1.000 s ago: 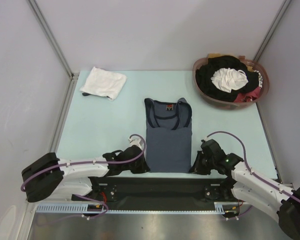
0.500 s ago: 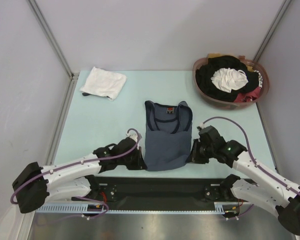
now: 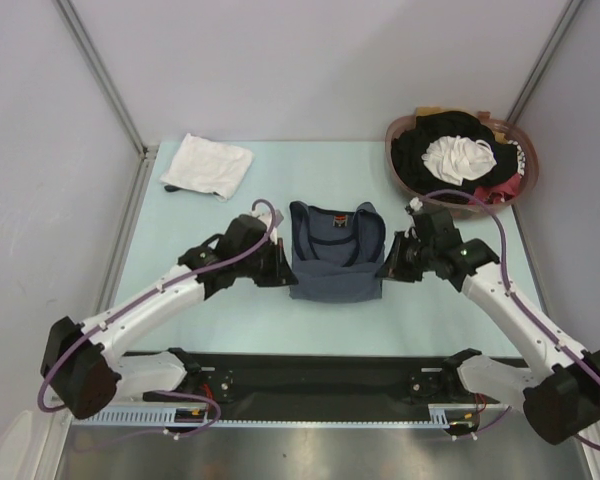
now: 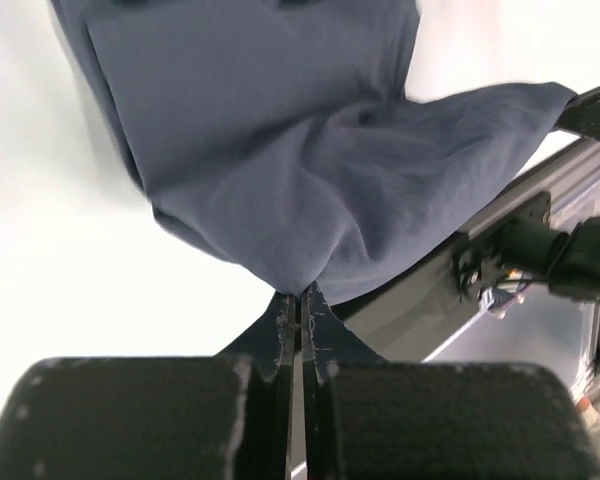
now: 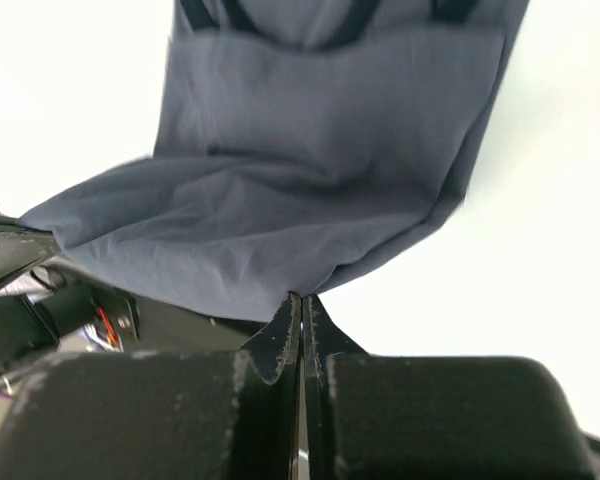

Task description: Fold and stack the tank tops

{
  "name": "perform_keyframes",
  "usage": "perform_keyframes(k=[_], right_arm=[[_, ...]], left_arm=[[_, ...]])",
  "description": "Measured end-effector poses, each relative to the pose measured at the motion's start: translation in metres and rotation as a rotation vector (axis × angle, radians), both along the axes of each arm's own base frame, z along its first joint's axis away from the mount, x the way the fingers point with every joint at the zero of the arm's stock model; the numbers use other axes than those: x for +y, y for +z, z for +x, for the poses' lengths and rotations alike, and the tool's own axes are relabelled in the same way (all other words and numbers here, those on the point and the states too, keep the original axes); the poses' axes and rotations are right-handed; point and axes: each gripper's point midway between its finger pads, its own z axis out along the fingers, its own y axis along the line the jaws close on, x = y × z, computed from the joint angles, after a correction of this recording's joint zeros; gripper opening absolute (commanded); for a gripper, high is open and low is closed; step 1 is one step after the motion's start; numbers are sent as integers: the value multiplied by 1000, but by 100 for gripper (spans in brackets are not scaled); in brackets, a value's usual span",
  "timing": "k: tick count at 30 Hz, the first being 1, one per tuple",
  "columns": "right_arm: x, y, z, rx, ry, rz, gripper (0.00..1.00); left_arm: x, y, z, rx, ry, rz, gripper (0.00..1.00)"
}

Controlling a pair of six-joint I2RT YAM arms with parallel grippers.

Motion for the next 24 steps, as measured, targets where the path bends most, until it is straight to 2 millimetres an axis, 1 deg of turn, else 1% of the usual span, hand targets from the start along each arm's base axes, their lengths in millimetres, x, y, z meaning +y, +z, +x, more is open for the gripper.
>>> perform_keyframes(k=[3,6,11,13,17,24], right_arm=[[-1,9,20,-21,-6,3,0],[-1,20,41,-46,-14,8,0],[-1,32,77,-79,-27,20,0],[0,32,92,-81,-36,28,0],[-1,25,113,-63,-52,32,0],[-2,23,151,-74,-78,52,0]], left_arm=[[-3,12,22,-19,7,-1,0],[-5,18,44,-30,15,2,0],[-2,17,80,-15,39,4,0],[-1,14,93,-10,50,4,0],[1,7,115,14,67,8,1],[-4,11,162,0,82,-7,0]])
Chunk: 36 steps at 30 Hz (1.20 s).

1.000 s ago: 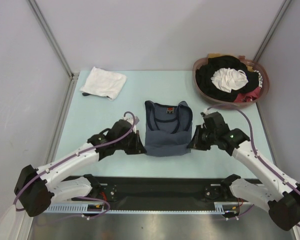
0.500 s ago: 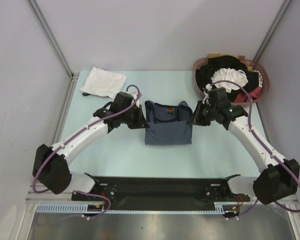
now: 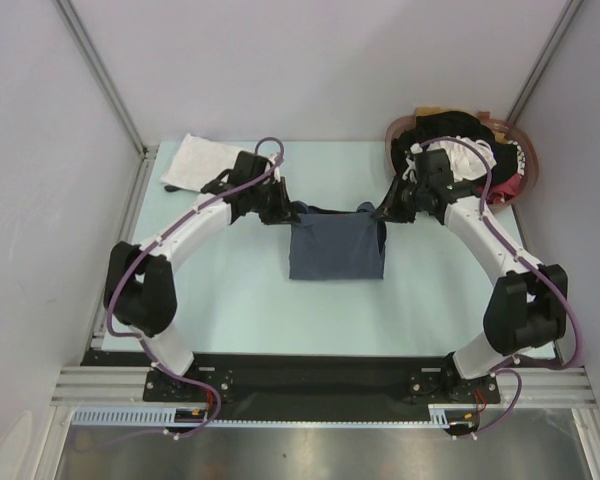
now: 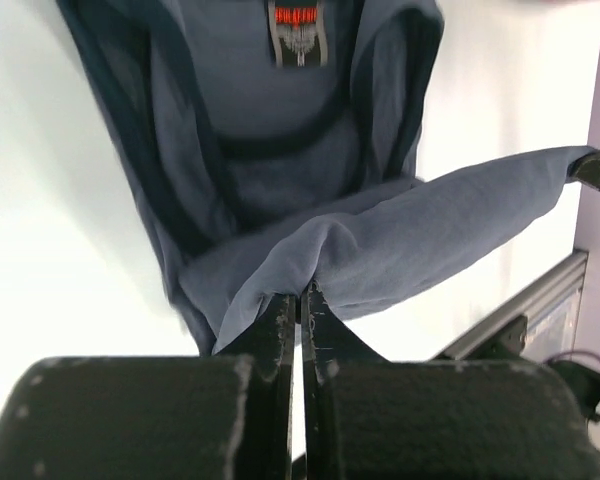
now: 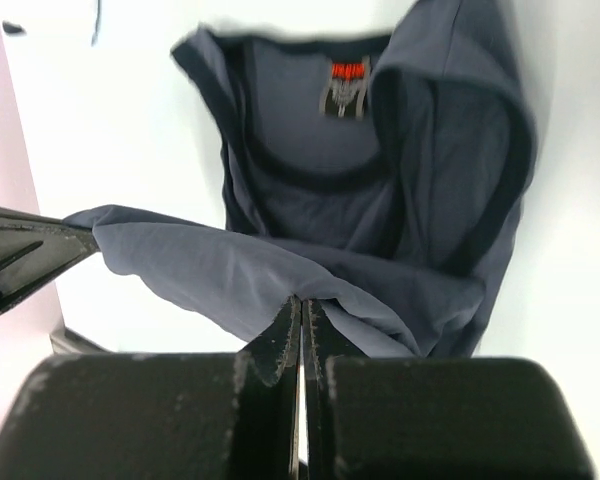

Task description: Fold and stack the tank tops

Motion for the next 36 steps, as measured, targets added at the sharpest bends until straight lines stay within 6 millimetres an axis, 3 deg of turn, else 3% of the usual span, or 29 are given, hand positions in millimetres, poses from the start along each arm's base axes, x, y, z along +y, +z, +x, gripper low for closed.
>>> perform_keyframes(k=[6,16,24,28,30,31,32,35,36], right_arm=[[-1,-6,31,-10,-23,8,0],[1,-33,78,18,-52,30,0],[-4,-51,104,25,-86,50,0],[-10,-53,113,16,-101,56,1],[-10,-53,120,6,-104,60,5],[-10,-54,124,2,-104,62,9],[-10,-55,128,-3,-106,65,27],[-9,-58,135,-9,-112,70,59],[-10,-59,135,-6,-115,70,61]], left_arm=[[-9,-2,31,-11,10,-3,0],[-2,-39,73,37,59,15,0],[-15,-39,113,-10,62,-6,0],[-17,-42,120,-23,64,-10,1],[-18,-45,122,-22,66,-9,10],[-19,-46,125,-23,67,-9,30],[-19,-48,127,-26,67,-9,39],[-20,-55,134,-30,78,0,64],[-19,-56,134,-28,82,5,67]])
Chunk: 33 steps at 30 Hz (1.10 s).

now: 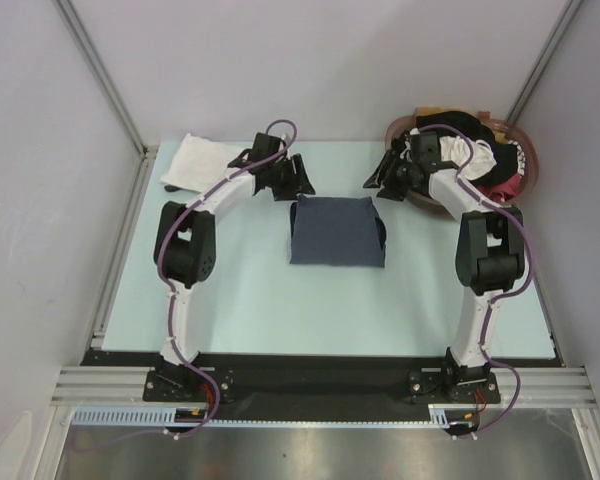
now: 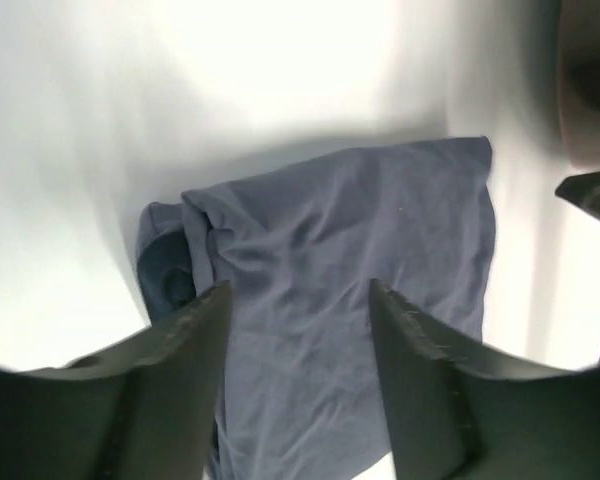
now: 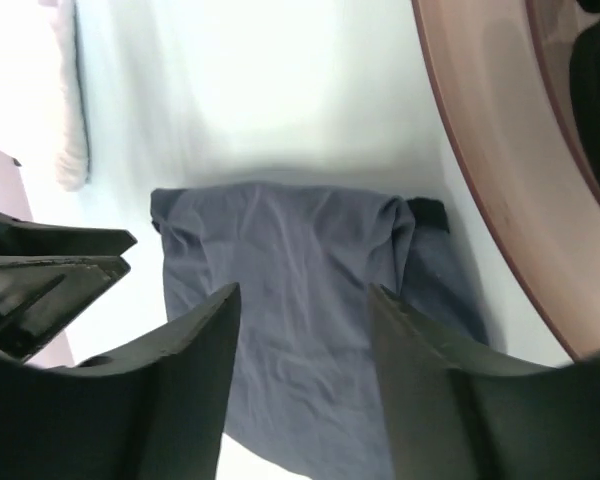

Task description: Fold and stack the tank tops

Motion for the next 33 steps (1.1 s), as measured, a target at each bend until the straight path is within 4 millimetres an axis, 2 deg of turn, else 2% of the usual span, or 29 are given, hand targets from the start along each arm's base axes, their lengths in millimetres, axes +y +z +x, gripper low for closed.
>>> perform_keyframes(k=[1,3,4,5,7,11,14,17,18,21,24,27,29,32,33], right_arm=[[-1,-1,1,-4,0,-4,61],[-2,-1,1,-19,-3,-8,61],[-3,-3,-1,-17,-5,-11,58],[-4,-4,-4,-19,-4,-15,48],[-6,-5,-15,-17,-2,-22,42],[-4,4,-38,-33,15,-5,27],[4,11,-44,-76,36,35,22],[23,6,-54,-90,66,121,10],[31,3,-58,-87,76,164,9],[50,-10,-70,-65,93,253,2],[66,-24,-78,-49,93,290,0],[73,-36,-90,-46,76,322,0],[68,-51,-95,-29,42,331,0],[49,-77,-95,16,-42,319,0],[40,-86,-94,32,-73,309,0]], left_arm=[[2,-2,1,-2,9,9,73],[9,-6,1,-17,33,35,77],[11,-6,-1,-17,40,44,77],[16,-6,-5,-25,52,56,77],[25,-3,-16,-31,67,83,76],[31,24,-32,-92,83,107,73],[13,51,-46,-188,57,57,71],[-13,62,-67,-237,12,-35,65],[-23,61,-73,-237,-8,-74,64],[-43,46,-83,-210,-36,-157,63],[-49,22,-83,-161,-23,-189,62],[-46,-9,-86,-104,14,-196,62],[-40,-31,-89,-64,49,-188,59],[-26,-62,-95,12,105,-198,57],[-21,-66,-94,36,127,-221,57]])
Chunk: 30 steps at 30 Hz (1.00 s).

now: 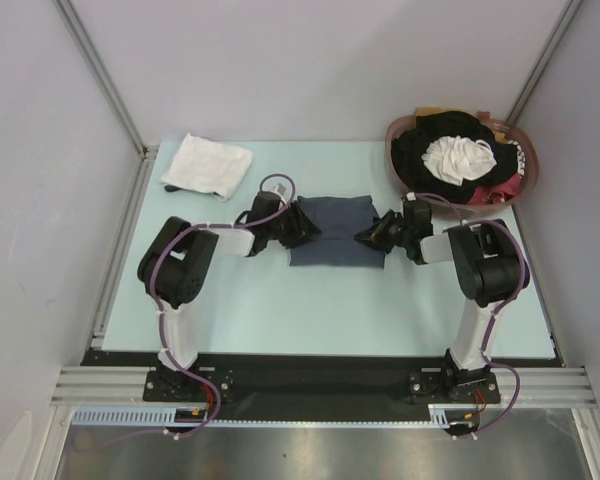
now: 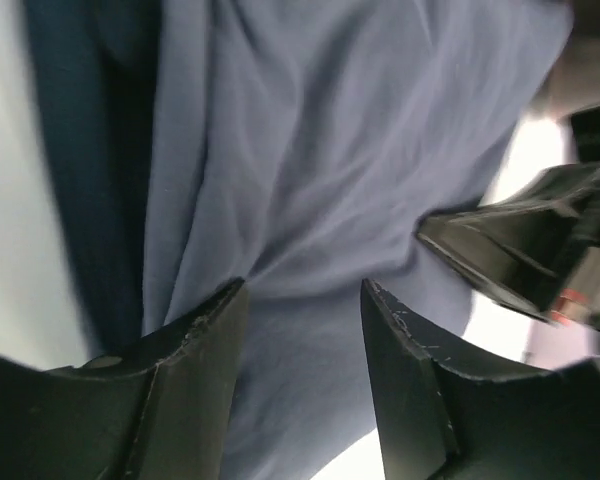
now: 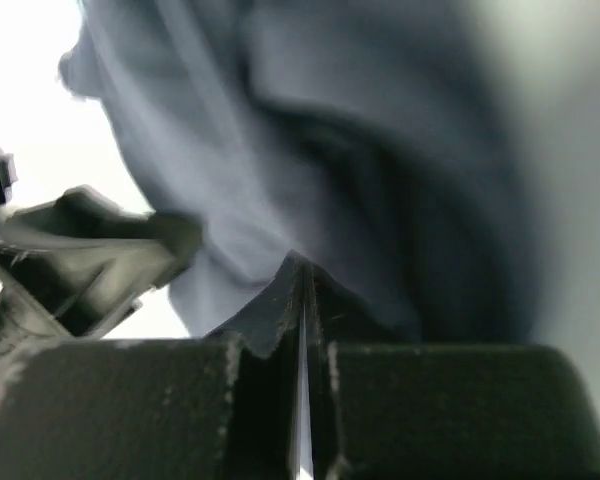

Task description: Fold and stack the tank tops

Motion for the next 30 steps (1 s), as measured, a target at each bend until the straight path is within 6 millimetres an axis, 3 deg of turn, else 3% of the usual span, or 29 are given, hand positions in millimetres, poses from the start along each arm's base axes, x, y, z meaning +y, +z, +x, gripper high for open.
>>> perform_keyframes(k=[3,7,12,18,22,24,26,30], right_arm=[[-16,-7,6,13,-49,2,0],[-20,-7,5,-8,-63,3,2],[-17,14,2,-72,-23,12,3],[22,61,-12,-202,169,64,3],[57,73,-31,-235,321,113,2],[74,70,-39,-237,399,155,0],[83,53,-44,-204,442,195,0],[84,3,-56,-60,452,250,0]], left_arm=[[9,4,9,0,31,-26,57],[17,4,14,2,54,-29,60],[20,16,8,-42,27,32,65],[22,67,6,-169,-22,59,68],[7,92,25,-221,-82,40,68],[-8,100,43,-242,-115,19,67],[-20,100,60,-247,-136,2,67],[-33,70,79,-193,-159,10,67]])
